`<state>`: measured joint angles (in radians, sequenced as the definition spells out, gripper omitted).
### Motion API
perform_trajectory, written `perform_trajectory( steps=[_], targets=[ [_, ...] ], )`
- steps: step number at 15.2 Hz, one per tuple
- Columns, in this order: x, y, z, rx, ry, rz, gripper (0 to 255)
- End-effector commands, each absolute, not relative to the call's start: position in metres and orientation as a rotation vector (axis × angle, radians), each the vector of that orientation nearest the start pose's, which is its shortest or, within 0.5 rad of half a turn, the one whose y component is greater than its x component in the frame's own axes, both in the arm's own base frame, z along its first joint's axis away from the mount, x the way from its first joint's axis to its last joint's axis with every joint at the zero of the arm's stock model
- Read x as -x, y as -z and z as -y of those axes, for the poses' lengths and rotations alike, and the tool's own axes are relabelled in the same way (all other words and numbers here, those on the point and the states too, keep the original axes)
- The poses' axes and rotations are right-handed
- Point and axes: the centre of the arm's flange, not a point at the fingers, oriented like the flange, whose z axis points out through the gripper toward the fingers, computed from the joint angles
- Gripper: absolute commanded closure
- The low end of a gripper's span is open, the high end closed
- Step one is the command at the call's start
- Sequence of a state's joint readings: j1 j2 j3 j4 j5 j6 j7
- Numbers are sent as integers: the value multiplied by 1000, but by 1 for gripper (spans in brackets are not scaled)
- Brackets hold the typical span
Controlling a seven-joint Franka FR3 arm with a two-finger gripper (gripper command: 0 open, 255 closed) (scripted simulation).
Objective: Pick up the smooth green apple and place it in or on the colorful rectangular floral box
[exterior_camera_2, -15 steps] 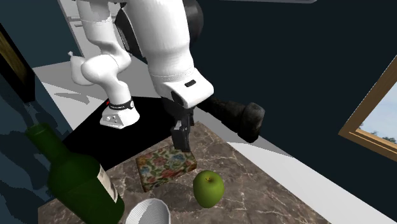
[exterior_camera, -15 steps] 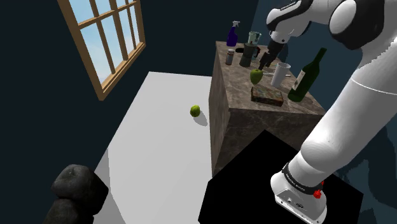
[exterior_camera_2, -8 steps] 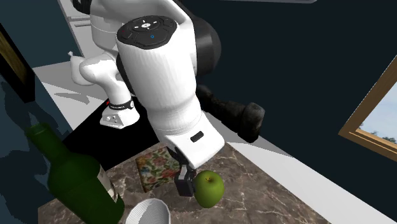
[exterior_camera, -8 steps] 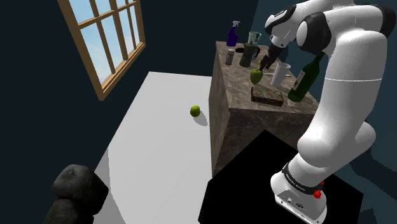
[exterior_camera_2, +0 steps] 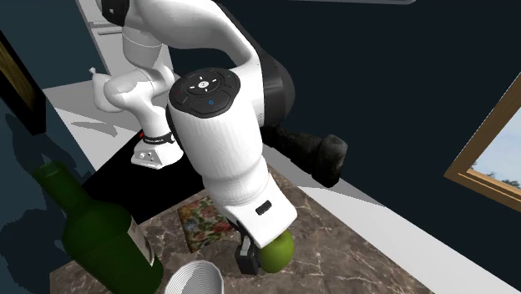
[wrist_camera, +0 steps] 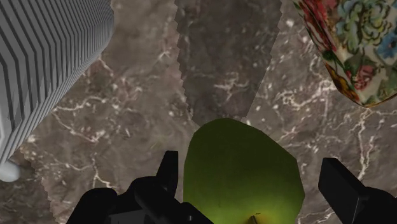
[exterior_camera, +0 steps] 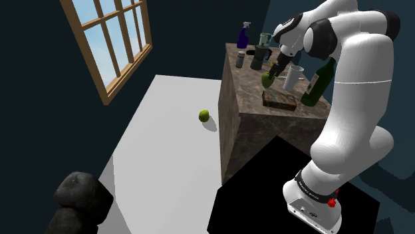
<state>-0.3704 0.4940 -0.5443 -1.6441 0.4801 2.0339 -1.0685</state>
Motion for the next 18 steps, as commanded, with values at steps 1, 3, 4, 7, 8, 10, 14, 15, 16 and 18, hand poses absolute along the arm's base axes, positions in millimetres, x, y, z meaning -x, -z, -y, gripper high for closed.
perform_trajectory(
  steps=[1,3,4,7,8,10,14,15,16,18],
  targets=[
    [-463,-356,486,3023,210,-27,0],
    [-463,-356,486,3023,210,-26,0],
    [-463,-356,486,3023,210,-26,0],
    [-463,-356,486,3023,210,-26,0],
    [-463,-356,486,3023,210,-26,0],
    [-463,-356,486,3023,210,-26,255],
    [-463,-357,486,3023,210,-26,255],
    [-463,-357,485,3023,210,-27,255],
    [-463,-357,486,3023,210,-27,255],
    [-463,-356,486,3023,210,-26,255]
  ],
)
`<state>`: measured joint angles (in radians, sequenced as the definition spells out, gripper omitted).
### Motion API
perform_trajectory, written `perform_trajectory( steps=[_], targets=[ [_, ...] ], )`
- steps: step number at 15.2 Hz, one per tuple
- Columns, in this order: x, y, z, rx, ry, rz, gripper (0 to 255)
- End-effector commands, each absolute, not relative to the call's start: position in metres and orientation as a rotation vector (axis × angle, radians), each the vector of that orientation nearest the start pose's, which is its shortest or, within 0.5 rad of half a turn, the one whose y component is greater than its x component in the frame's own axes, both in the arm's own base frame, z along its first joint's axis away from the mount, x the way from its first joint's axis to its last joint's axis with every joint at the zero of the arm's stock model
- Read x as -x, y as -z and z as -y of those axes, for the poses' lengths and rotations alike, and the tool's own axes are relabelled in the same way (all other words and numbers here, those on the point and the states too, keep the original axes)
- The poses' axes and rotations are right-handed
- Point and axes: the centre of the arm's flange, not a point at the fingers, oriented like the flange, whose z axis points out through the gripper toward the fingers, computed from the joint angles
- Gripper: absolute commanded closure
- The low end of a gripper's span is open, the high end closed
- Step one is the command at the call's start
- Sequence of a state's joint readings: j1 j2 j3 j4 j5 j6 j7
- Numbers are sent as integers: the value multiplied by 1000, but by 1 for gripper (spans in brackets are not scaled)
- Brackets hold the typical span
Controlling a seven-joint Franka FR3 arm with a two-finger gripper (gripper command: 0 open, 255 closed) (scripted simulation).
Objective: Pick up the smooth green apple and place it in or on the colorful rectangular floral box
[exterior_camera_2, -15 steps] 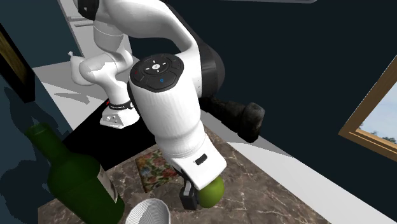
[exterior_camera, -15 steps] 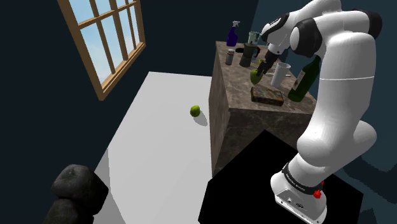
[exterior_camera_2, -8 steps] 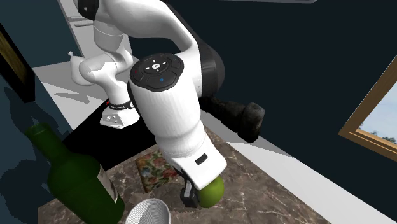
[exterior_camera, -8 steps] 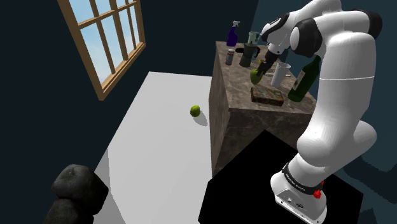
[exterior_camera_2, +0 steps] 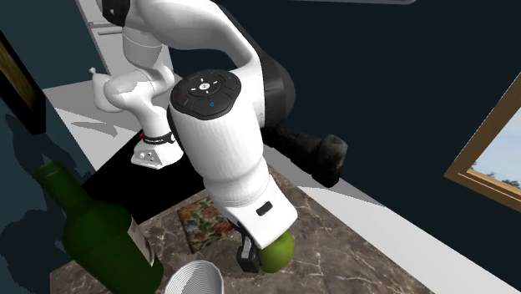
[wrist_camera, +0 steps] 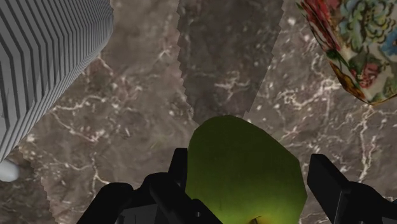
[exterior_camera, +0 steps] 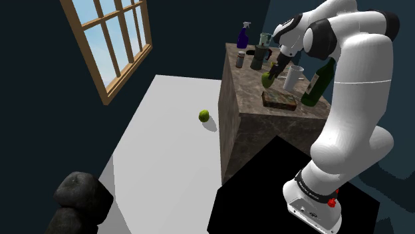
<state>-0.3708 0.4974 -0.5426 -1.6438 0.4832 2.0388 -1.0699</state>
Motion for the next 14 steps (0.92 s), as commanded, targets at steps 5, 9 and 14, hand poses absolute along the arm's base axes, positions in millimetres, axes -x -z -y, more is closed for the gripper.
perform_trajectory(
  steps=[5,9,14],
  targets=[
    [-463,-383,486,3023,210,-26,255],
    [-463,-404,486,3023,210,-26,255],
    [-463,-430,486,3023,210,-26,255]
  ],
)
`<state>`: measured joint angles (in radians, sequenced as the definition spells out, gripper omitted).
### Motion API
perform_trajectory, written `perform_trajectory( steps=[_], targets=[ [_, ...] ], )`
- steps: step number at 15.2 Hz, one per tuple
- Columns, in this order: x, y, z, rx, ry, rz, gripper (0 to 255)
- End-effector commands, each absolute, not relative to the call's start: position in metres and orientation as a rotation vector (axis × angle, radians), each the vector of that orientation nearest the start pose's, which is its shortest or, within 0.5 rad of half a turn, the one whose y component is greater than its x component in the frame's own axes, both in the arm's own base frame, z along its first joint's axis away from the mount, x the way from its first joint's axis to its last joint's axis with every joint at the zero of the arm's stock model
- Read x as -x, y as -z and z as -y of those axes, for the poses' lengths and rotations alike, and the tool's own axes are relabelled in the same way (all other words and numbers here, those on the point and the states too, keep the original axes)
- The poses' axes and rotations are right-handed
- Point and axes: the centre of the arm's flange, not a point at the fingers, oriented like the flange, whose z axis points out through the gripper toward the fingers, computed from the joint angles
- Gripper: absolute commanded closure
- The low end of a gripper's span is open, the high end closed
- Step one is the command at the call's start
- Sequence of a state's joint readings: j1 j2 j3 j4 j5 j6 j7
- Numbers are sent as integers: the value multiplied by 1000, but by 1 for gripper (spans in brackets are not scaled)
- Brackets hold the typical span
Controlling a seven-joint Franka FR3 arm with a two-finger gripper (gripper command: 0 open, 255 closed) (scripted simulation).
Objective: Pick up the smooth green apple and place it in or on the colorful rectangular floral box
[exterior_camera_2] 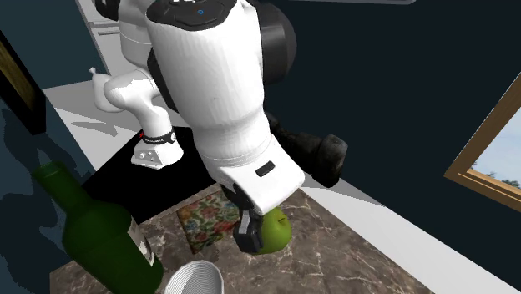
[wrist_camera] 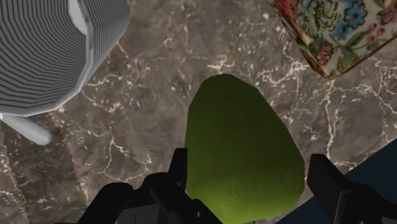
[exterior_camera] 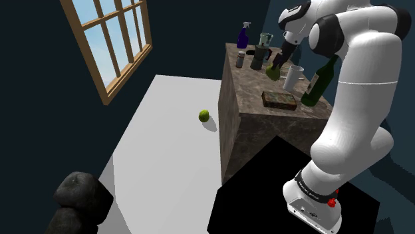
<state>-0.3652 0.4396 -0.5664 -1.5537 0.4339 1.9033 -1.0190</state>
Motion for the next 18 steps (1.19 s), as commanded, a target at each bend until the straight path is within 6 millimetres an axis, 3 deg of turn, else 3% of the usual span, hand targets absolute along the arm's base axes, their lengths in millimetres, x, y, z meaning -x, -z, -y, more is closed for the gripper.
perform_trajectory(
  steps=[1,10,18],
  targets=[
    [-463,-436,486,3023,210,-26,255],
    [-463,-478,486,3023,210,-27,255],
    [-377,-498,429,3023,210,-27,255]
  ],
)
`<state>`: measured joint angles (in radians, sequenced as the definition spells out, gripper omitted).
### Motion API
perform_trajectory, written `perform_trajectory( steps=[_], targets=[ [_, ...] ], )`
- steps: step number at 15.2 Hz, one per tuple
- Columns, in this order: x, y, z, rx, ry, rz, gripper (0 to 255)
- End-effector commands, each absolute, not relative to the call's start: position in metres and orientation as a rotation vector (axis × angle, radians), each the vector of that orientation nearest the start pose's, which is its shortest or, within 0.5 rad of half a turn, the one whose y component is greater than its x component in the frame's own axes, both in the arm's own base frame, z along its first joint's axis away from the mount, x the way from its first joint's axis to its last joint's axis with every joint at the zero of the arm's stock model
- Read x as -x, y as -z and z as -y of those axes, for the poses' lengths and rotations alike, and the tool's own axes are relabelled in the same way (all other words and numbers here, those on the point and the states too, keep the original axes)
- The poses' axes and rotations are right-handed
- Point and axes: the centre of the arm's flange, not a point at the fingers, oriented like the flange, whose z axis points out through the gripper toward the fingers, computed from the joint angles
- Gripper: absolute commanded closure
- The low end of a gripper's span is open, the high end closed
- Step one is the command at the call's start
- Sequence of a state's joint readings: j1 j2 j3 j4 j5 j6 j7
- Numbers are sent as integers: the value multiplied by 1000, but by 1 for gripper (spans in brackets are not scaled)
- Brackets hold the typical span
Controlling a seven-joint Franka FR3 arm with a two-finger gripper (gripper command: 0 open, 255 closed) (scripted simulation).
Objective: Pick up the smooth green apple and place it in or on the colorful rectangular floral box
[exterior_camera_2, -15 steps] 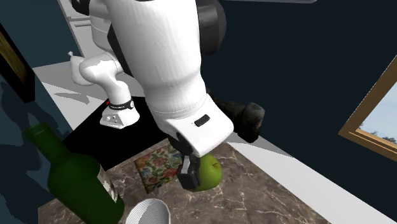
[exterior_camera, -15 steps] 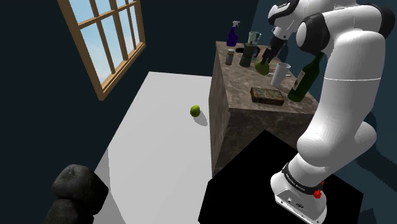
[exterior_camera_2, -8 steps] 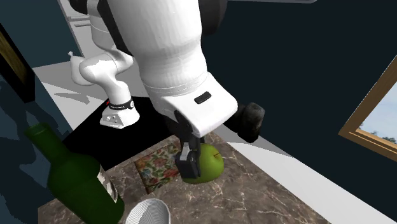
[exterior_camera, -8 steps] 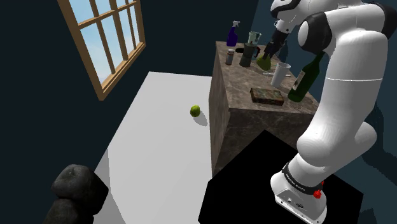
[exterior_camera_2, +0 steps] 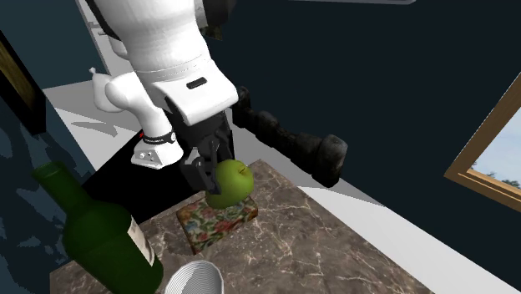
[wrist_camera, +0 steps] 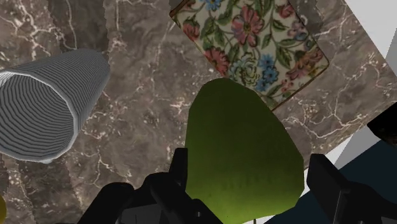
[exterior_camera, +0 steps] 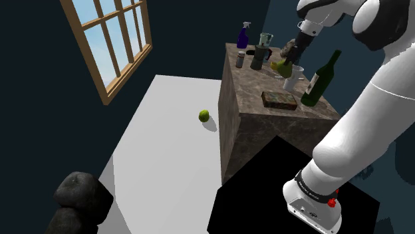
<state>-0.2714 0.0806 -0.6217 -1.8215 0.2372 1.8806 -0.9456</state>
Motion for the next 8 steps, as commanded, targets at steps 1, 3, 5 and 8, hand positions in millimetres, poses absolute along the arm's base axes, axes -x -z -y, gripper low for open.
perform_trajectory(
  steps=[1,3,5,8],
  targets=[
    [-366,-500,422,3023,210,-27,255],
    [-344,-505,407,3023,210,-26,255],
    [-313,-512,387,3023,210,-26,255],
    [-313,-496,387,3023,210,-26,255]
  ],
)
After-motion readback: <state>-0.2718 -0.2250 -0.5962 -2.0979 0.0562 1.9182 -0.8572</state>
